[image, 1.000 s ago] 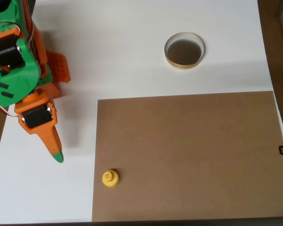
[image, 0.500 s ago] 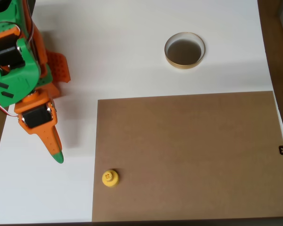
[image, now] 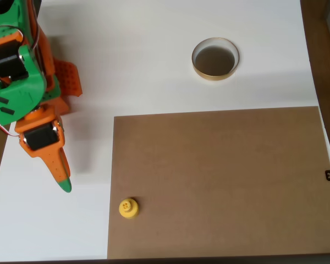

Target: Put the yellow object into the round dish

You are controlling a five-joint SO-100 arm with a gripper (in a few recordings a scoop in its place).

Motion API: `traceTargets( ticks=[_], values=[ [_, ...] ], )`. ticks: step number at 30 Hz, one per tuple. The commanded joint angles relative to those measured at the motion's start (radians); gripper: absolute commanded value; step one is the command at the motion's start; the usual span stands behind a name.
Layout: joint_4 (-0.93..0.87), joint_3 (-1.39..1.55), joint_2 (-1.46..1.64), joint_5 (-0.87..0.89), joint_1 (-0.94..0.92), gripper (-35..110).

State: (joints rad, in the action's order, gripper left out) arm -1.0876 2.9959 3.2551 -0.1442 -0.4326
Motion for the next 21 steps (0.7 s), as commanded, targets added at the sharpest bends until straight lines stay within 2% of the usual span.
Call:
traceTargets(
  ticks=[1,21],
  values=[
    [-0.009,-0.058,0.011,-0.008,-0.012,16],
    [-0.071,-0.209,0.011,-0.086,0.021,21]
  ],
)
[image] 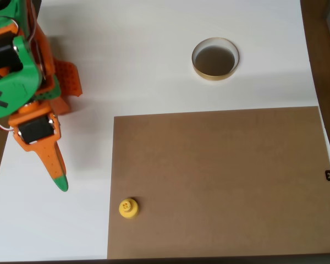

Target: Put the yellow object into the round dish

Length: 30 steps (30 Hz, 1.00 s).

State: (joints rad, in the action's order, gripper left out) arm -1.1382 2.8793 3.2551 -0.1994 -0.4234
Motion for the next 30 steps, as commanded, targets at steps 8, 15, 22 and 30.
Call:
traceTargets(
  ticks=[8,15,22,30],
  values=[
    [0.002,-0.146,-0.006,-0.048,0.069,24],
    [0.058,-0.305,-0.261,-0.011,0.098,24],
    [0.06,-0.457,-0.456,0.011,0.132,24],
    [0.058,-0.554,-0.621,0.035,0.166,24]
  ],
)
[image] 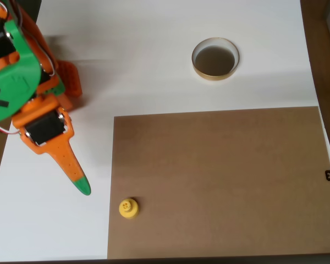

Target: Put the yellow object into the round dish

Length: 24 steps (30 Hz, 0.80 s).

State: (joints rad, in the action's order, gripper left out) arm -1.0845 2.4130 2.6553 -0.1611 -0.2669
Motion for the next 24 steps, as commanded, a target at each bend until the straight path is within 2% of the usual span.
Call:
traceTargets(
  ticks=[1,17,21,24],
  values=[
    [0.005,-0.097,-0.037,0.0,0.018,24],
    [0.008,-0.273,-0.322,0.041,0.077,24],
    [0.011,-0.307,-0.387,0.052,0.078,14],
    [0.018,-0.322,-0.417,0.058,0.077,13]
  ],
)
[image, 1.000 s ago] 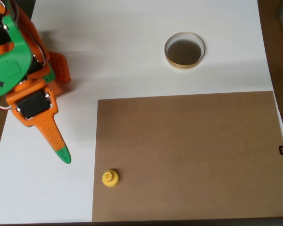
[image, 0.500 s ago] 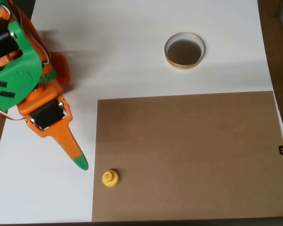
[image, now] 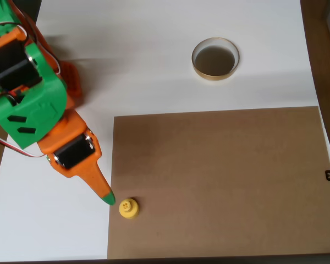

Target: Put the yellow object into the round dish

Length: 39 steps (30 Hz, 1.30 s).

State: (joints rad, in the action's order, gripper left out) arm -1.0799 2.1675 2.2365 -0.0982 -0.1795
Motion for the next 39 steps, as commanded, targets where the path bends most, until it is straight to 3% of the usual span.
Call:
traceTargets(
  ticks=[1,16,39],
  values=[
    [0.017,-0.083,-0.011,-0.003,-0.011,13],
    [-0.009,-0.189,-0.215,0.021,0.044,24],
    [-0.051,-0.264,-0.483,0.058,0.052,26]
  ],
)
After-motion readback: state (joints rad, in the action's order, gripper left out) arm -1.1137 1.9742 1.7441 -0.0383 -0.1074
